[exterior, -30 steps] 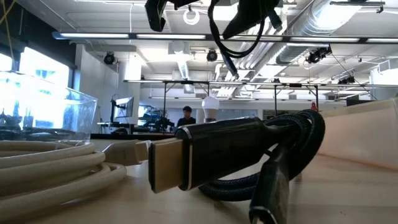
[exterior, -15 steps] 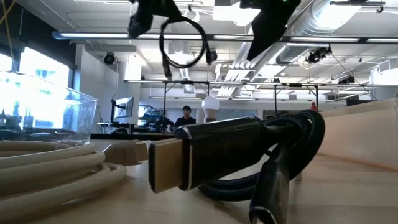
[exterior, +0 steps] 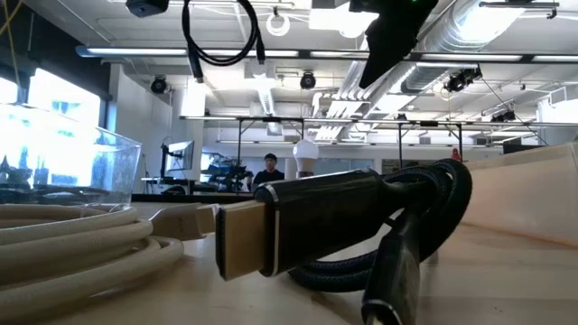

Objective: Pick & Place USB Port
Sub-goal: Put the black USB cable into the transparent bin

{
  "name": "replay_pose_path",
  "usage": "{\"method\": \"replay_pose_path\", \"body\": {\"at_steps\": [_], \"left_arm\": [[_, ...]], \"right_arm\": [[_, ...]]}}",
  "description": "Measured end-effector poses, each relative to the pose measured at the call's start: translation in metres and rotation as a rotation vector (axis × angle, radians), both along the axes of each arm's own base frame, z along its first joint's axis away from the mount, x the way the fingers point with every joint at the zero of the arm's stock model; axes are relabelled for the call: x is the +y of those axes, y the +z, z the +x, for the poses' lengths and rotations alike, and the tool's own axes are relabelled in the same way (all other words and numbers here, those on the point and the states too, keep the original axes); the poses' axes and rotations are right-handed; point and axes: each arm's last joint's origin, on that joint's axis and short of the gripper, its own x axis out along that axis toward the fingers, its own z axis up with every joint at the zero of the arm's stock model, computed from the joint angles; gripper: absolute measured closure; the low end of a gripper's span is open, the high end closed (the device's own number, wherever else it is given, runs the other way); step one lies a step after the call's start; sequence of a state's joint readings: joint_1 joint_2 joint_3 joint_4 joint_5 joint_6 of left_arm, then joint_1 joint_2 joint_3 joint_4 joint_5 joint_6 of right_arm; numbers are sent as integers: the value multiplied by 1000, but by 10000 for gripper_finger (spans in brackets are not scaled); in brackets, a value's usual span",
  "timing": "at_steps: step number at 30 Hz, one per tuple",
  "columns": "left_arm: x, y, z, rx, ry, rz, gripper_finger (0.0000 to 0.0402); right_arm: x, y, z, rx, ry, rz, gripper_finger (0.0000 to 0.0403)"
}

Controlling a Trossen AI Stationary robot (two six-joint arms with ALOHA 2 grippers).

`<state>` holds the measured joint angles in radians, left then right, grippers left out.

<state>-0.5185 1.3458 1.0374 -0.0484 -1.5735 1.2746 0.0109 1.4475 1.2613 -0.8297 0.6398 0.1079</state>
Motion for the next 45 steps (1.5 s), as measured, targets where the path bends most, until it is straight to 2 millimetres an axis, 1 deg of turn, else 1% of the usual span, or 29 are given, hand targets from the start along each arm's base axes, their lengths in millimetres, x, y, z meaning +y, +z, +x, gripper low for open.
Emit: {"method": "replay_pose_path", "body": {"at_steps": [3,7,9,13,17,20,22,25,28,31,34,37,39,45], "left_arm": [[-3,0,-3,8,-17,4,401],[0,7,-8,2,-16,1,401],[3,12,-12,-1,-12,-1,401],[12,29,-26,-21,-12,-13,401],[23,46,-46,-48,-13,-29,401],[35,59,-66,-87,-12,-51,401],[43,66,-80,-139,-13,-81,401],[57,72,-103,-217,-14,-126,401],[71,72,-129,-332,-18,-193,401],[83,67,-152,-459,-51,-285,401],[89,60,-165,-591,-66,-374,401],[90,49,-167,-639,-84,-432,401],[89,42,-165,-633,-110,-472,401],[85,32,-162,-532,-240,-683,401]], "right_arm": [[0,0,0,0,-5,5,188],[0,-1,-1,0,-7,13,191],[0,-1,-1,3,-7,13,191],[0,-1,-1,6,-7,13,190],[0,-1,-1,8,-7,13,194],[0,-1,-1,6,-10,15,194],[0,-1,-1,4,-12,17,194],[0,-1,-1,3,-14,18,194],[0,-1,-2,5,-14,19,194],[1,-2,-2,9,-5,32,194],[1,-2,-2,9,5,50,194],[1,-2,-1,9,5,50,194],[1,-2,-1,9,5,50,194],[1,-2,-1,5,4,48,194]]}}
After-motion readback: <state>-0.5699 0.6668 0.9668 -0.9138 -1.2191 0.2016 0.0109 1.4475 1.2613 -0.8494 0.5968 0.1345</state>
